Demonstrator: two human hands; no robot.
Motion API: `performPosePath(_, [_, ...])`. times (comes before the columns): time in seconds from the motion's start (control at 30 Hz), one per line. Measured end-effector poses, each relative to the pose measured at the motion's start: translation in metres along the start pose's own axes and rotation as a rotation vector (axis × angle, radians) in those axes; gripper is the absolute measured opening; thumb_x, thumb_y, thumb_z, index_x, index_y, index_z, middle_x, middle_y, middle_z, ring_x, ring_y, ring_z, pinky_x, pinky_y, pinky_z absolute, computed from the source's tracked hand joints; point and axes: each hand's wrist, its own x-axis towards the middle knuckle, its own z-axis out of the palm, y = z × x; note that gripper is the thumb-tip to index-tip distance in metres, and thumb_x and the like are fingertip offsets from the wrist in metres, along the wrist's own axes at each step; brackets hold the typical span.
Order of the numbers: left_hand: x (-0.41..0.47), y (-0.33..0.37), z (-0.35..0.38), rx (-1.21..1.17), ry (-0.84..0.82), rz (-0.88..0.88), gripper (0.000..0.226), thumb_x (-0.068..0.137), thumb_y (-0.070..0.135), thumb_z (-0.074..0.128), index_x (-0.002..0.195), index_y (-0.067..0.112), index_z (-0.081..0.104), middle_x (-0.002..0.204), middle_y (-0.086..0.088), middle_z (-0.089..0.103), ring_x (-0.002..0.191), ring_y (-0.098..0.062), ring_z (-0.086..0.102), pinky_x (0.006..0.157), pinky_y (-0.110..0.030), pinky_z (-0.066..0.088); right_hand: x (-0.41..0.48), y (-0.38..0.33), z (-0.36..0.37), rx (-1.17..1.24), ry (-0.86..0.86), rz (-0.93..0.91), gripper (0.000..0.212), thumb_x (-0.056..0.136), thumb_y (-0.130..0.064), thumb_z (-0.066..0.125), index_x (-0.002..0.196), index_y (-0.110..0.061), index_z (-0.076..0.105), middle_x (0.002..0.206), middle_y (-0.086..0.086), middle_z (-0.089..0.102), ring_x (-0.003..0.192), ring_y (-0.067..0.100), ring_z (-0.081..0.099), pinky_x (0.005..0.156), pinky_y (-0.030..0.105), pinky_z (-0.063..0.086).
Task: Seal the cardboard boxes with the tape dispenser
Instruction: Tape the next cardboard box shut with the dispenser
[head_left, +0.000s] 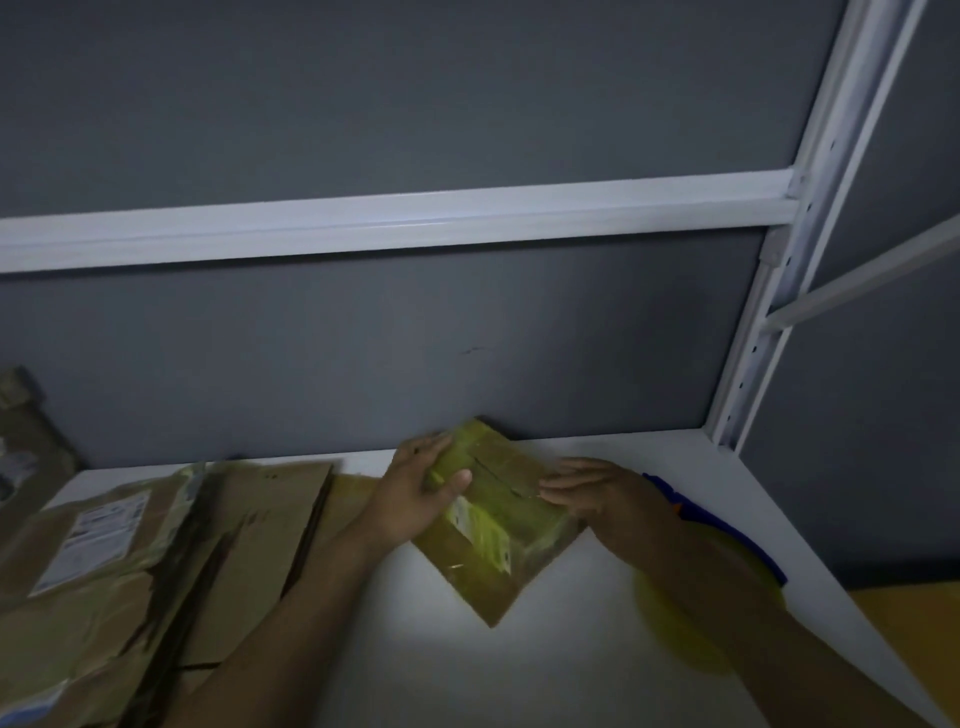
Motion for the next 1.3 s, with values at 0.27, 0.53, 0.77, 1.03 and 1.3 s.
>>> performPosePath(0.27, [-0.068, 0.025, 0.023, 0.384, 0.221, -0.078, 0.060, 0.090, 0.063, 0.031, 0.134, 0.028, 0.052, 0.120, -0.009, 0.048, 0.102, -0.025, 0.058, 0.086, -0.035, 0.048, 0.006, -0.041, -0.013, -0.237, -0.190, 0.365, 0.040, 0.103, -0.034, 0.033, 0.140, -0.029, 0.044, 0.149, -0.019, 0.026, 0.141, 0.000, 0.008, 0.116, 0.023, 0.001])
performPosePath(0.53, [-0.055, 0.023, 0.015, 0.611, -0.114, 0.195, 0.073, 0.087, 0.060, -0.012, 0.151, 0.026, -0.004, 0.158, 0.002, -0.016, 0.147, -0.016, -0.016, 0.117, -0.029, -0.012, 0.009, -0.072, 0.023, -0.473, -0.408, 0.263, 0.090, 0.080, -0.061, -0.022, 0.152, -0.023, 0.015, 0.160, -0.007, 0.008, 0.147, 0.010, -0.001, 0.117, 0.027, -0.010])
performPosePath(0.77, [-0.057, 0.030, 0.001, 0.254, -0.097, -0.147, 0.082, 0.098, 0.057, 0.033, 0.154, 0.010, -0.005, 0.160, -0.002, -0.022, 0.143, -0.016, 0.030, 0.107, -0.024, 0.030, 0.012, -0.078, 0.023, -0.098, -0.272, 0.649, 0.077, 0.099, -0.049, 0.035, 0.151, -0.021, -0.013, 0.156, -0.011, -0.024, 0.146, 0.008, -0.005, 0.114, 0.027, 0.017])
performPosePath(1.03, [-0.060, 0.017, 0.019, -0.026, 0.148, -0.333, 0.088, 0.087, 0.060, 0.055, 0.151, 0.007, 0.022, 0.107, -0.005, 0.070, 0.096, -0.018, 0.065, 0.077, -0.025, 0.049, -0.007, -0.073, 0.025, 0.113, -0.071, 0.926, 0.061, 0.091, -0.063, 0.039, 0.132, -0.018, 0.051, 0.108, -0.003, 0.067, 0.092, 0.015, 0.065, 0.069, 0.026, 0.052])
performPosePath(1.3, [-0.067, 0.032, 0.008, 0.193, 0.165, -0.364, 0.063, 0.082, 0.073, 0.050, 0.092, 0.011, 0.059, 0.064, 0.004, 0.058, 0.060, -0.011, 0.056, 0.051, -0.025, 0.038, -0.005, -0.093, 0.010, 0.114, -0.081, 0.922, 0.045, 0.095, -0.053, 0.042, 0.089, -0.014, 0.063, 0.080, -0.002, 0.065, 0.067, 0.009, 0.059, 0.055, 0.022, 0.042])
